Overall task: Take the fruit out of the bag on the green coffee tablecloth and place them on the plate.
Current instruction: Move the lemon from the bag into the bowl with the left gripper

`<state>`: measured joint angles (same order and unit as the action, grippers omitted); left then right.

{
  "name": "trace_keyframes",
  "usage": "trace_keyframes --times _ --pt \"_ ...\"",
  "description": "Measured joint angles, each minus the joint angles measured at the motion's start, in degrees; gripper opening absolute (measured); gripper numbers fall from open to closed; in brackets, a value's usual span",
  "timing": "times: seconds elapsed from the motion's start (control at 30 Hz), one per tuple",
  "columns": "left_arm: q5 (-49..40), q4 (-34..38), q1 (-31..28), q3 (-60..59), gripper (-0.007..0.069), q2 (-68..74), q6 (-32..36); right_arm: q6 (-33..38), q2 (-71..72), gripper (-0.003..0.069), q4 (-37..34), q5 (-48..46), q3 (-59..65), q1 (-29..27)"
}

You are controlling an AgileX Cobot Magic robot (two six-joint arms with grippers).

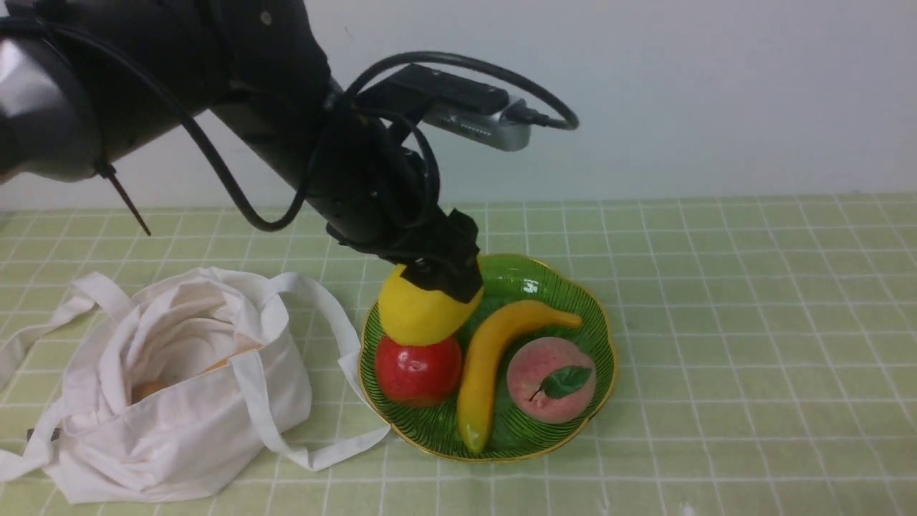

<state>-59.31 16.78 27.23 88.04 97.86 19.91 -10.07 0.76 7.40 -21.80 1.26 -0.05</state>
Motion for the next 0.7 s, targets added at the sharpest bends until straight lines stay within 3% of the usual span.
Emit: trace_keyframes --times 0.7 --pt "29.8 1.3 2.5 0.0 0.0528 14.7 0.1 0.0 0.0 -0.0010 0.0 0.0 0.0 0.0"
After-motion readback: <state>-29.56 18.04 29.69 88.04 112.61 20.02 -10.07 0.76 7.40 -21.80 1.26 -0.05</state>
